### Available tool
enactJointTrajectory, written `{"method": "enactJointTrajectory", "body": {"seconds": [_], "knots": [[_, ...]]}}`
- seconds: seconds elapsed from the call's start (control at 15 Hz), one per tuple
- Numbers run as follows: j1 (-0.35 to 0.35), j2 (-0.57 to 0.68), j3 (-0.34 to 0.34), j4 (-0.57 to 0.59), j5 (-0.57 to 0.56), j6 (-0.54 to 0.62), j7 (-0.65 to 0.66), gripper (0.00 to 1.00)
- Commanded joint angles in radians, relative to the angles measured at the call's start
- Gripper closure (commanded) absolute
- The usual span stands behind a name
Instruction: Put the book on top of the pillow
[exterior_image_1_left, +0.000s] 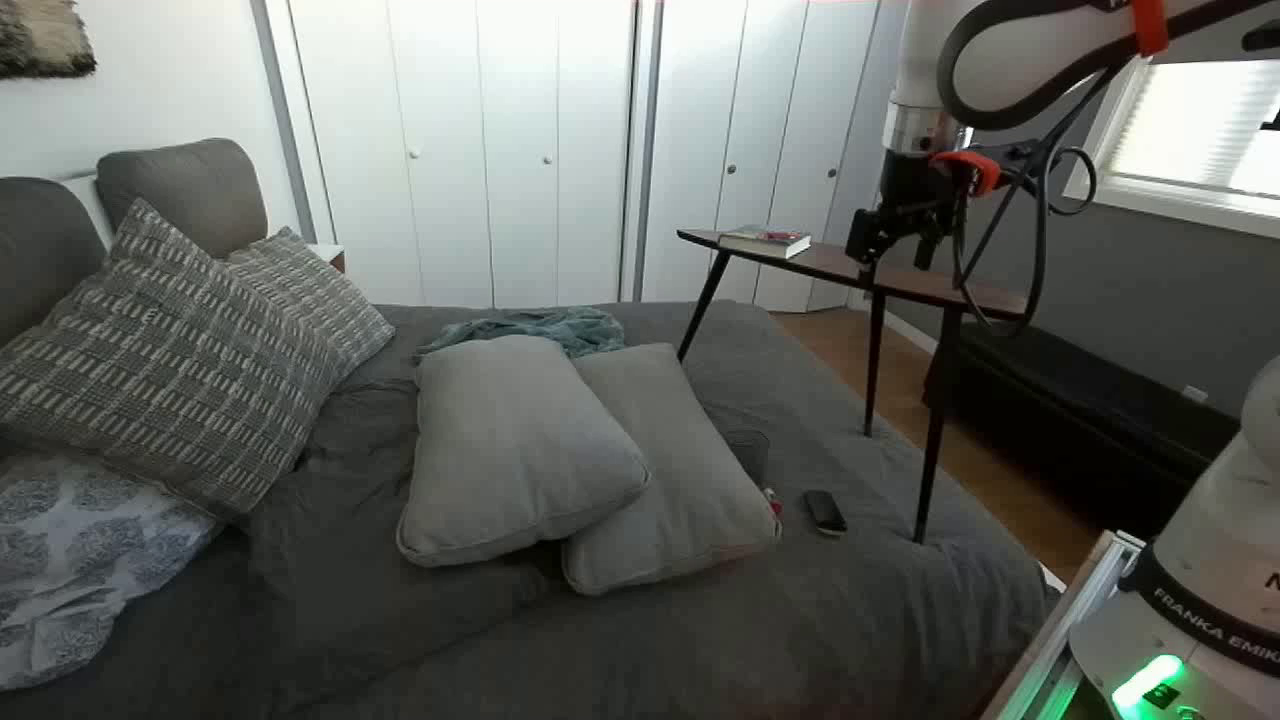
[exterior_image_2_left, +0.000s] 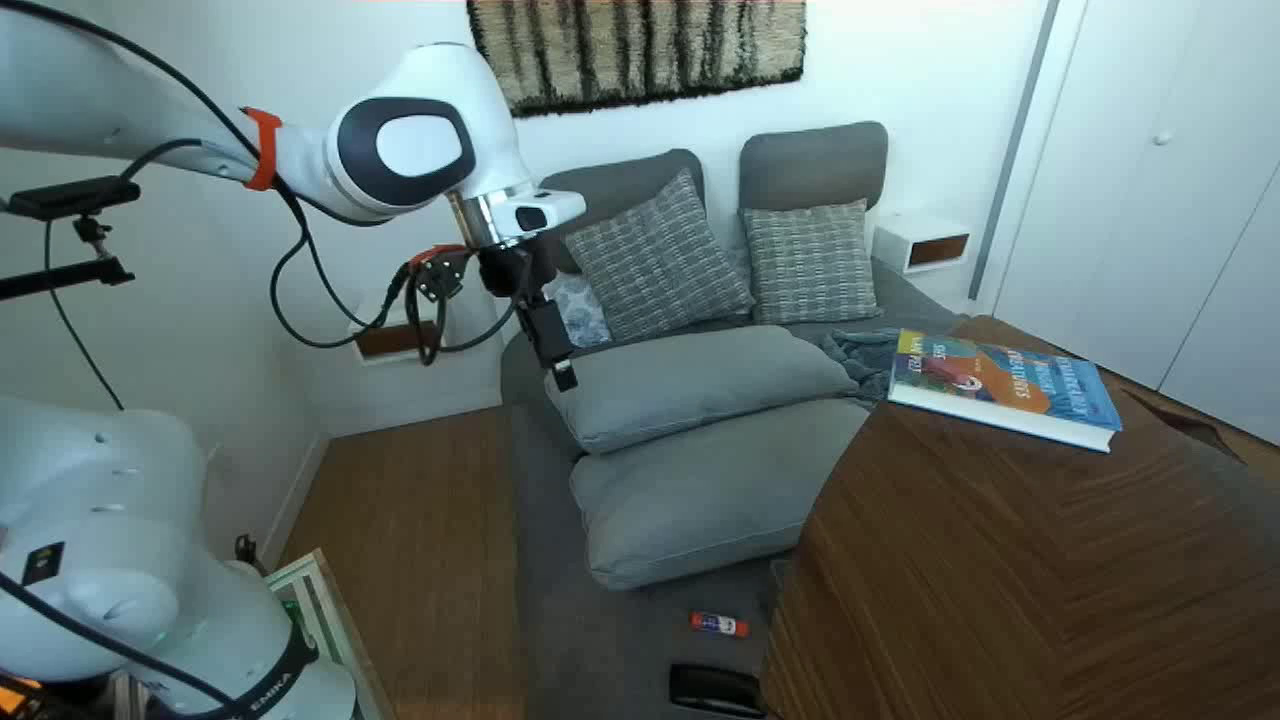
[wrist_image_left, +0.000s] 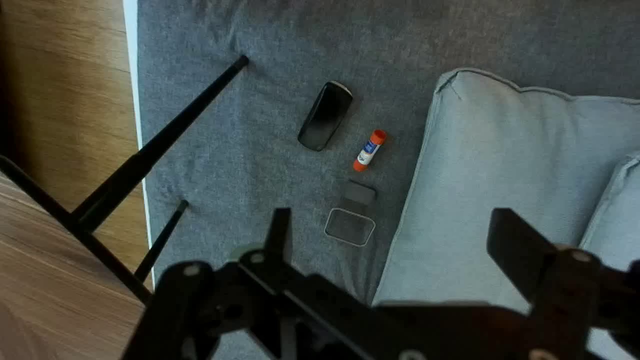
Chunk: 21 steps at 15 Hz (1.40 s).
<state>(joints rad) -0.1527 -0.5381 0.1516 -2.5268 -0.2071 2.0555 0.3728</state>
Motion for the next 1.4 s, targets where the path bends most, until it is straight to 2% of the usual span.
{"method": "enactJointTrajectory", "body": {"seconds": [0.0, 0.87, 1.13, 1.33], "knots": [[0.02, 0.002, -0.018, 0.002, -0.01, -0.005, 0.008, 0.0], [0.02, 0.002, -0.018, 0.002, -0.01, -0.005, 0.008, 0.0], [-0.019, 0.019, -0.012, -0.009, -0.108, 0.239, 0.053, 0.0], [-0.078, 0.094, 0.002, 0.035, -0.251, 0.437, 0.044, 0.0]]}}
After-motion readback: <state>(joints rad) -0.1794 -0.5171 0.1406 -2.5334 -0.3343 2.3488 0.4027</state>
